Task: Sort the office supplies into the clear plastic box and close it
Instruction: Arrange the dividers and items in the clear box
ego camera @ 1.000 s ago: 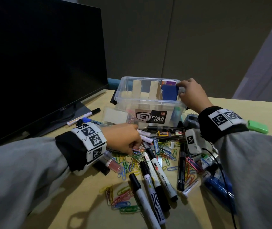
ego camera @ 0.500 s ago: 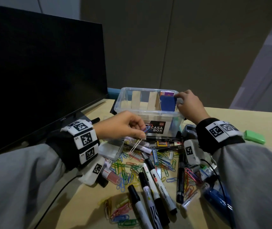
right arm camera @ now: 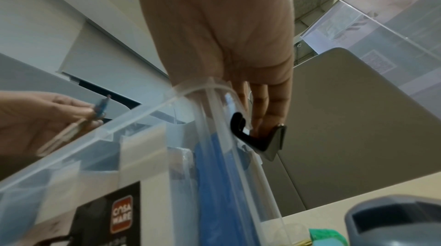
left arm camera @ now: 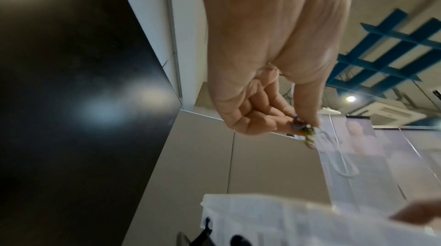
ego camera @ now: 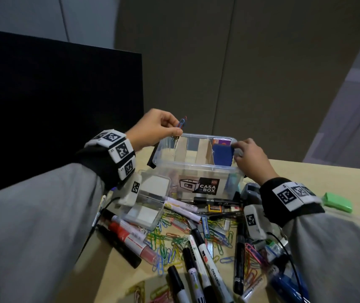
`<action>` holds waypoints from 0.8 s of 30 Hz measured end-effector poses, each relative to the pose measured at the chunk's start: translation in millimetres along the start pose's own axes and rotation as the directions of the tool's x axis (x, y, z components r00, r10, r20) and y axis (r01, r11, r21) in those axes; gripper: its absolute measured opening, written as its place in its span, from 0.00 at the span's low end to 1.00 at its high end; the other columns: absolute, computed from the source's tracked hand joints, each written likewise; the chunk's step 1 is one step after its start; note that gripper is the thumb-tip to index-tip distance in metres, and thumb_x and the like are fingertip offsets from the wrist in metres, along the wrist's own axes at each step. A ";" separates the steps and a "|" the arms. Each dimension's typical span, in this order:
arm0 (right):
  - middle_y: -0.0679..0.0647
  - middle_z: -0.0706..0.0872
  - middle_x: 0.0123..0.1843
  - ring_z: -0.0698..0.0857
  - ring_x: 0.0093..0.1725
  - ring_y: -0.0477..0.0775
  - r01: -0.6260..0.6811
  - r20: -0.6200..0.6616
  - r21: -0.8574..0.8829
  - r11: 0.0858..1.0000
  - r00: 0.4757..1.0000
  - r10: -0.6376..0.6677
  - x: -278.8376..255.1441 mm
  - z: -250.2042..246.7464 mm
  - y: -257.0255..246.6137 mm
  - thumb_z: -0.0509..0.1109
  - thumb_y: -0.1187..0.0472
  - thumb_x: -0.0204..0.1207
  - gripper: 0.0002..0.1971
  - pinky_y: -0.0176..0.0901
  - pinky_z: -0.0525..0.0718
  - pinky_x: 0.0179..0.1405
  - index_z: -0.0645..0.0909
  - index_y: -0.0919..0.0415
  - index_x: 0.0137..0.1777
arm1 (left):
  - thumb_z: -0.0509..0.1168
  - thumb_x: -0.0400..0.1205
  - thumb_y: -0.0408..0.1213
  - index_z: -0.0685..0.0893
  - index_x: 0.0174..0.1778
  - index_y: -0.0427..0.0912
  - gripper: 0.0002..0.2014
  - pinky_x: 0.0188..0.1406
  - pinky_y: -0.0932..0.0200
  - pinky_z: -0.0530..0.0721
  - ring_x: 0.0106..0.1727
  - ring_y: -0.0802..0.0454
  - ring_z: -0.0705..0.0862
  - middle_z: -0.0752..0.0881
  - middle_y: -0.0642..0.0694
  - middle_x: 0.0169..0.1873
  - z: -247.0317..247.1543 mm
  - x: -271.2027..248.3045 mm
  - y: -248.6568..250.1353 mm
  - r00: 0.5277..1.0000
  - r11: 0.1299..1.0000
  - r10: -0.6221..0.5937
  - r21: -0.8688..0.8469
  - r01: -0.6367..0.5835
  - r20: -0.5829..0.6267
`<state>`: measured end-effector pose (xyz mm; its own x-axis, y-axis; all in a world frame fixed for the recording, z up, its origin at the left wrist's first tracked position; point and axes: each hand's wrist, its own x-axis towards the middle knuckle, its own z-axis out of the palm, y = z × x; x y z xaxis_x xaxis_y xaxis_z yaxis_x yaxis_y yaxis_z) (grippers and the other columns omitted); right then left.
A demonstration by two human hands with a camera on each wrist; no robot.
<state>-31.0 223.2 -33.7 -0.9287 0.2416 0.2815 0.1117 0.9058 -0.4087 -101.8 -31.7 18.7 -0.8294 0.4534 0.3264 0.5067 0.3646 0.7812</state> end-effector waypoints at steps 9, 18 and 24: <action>0.57 0.73 0.69 0.80 0.61 0.59 -0.001 -0.005 0.012 1.000 1.000 0.001 -0.7 0.7 1.6 0.59 0.61 0.86 0.16 0.55 0.83 0.60 0.78 0.57 0.71 | 0.78 0.74 0.40 0.90 0.41 0.38 0.08 0.48 0.54 0.87 0.42 0.54 0.87 0.88 0.48 0.38 32.3 3.8 -19.2 0.990 0.853 -0.114 0.503 0.140 -0.083; 0.59 0.73 0.70 0.79 0.64 0.63 -0.001 -0.009 -0.008 1.000 1.000 0.001 -1.0 -1.0 0.1 0.59 0.63 0.85 0.17 0.52 0.79 0.60 0.78 0.58 0.72 | 0.75 0.78 0.41 0.85 0.43 0.47 0.05 0.45 0.60 0.84 0.44 0.57 0.85 0.84 0.55 0.39 27.7 -22.2 1.3 0.992 0.838 0.128 0.536 -0.102 -0.010; 0.59 0.73 0.70 0.78 0.66 0.63 -0.014 -0.010 -0.005 1.000 1.000 0.014 1.5 1.1 1.4 0.57 0.63 0.85 0.17 0.58 0.80 0.65 0.78 0.57 0.72 | 0.70 0.79 0.48 0.81 0.45 0.53 0.05 0.37 0.71 0.72 0.39 0.66 0.79 0.82 0.58 0.38 42.3 -77.8 10.3 0.776 0.708 0.172 0.471 -0.526 0.607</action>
<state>-32.7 224.4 -34.8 -0.9236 0.2573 0.2841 0.1262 0.9040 -0.4085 -22.1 -28.8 -21.2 -0.4132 0.9084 0.0642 0.9059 0.4029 0.1309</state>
